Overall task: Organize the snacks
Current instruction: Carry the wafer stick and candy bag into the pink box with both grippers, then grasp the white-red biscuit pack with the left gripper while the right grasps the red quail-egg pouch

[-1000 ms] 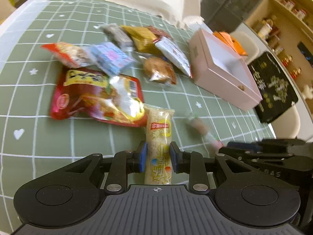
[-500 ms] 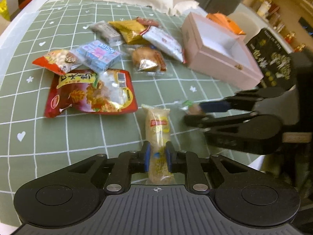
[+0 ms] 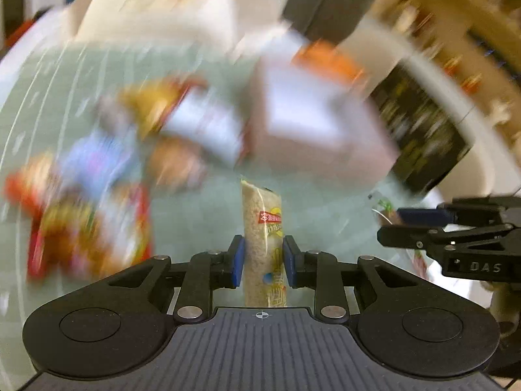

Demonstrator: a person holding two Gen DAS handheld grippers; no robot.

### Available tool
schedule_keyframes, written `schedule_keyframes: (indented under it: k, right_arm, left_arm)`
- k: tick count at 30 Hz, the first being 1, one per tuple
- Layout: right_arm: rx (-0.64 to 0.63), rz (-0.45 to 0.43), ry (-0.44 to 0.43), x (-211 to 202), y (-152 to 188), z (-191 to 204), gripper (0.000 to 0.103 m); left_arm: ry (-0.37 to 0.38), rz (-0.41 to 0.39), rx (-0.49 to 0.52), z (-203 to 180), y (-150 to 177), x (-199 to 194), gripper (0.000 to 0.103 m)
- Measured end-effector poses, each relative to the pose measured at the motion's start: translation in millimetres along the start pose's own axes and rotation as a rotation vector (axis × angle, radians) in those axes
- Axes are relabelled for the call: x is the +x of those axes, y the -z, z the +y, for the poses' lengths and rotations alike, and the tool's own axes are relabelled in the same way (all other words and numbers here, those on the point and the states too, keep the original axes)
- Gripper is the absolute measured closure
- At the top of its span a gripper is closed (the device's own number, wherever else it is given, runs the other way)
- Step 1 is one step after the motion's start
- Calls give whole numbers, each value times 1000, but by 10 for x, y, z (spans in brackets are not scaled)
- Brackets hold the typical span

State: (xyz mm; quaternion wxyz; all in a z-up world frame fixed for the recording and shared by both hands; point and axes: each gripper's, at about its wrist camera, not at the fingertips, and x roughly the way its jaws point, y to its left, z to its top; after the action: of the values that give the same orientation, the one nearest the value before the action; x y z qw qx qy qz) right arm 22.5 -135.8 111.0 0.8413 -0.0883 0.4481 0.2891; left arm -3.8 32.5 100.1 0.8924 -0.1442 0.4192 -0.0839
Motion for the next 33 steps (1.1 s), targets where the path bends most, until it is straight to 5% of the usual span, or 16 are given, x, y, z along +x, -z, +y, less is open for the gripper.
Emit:
schedule_keyframes:
  k: [4,8,11,15,18,22,26,33]
  right_arm:
    - [67,-168,34,-576,-455,-346,67]
    - [81,-269,114,-696,-975,-678,67]
    - [146,-248,104,-403,-1305,-970,61]
    - [135,-175,154,-68,-1432,-1015,59]
    - [84,-174,130,-66,-1258,-940,44]
    - [66,-122,106,49,-987,-819,44]
    - [48,-94,41,110,-772,-667,44]
    - [-39,-70,-56,308,-768,-201,43]
  left_arm:
    - [97,-106,47,-229,-777,139,73]
    - [120,-95,60,-334,-1413,673,73]
    - [171,-26,-20,-191,-1688,1092,75]
    - [56,-109,-17,115,-1839,1166,75]
    - [-50,-59,21,326,-1864,1343,75]
    - [-127,76,129,453,-1599,1584,76]
    - [-76,107,150,555,-1219,1415,78]
    - [17,84,47,672,-503,796,78]
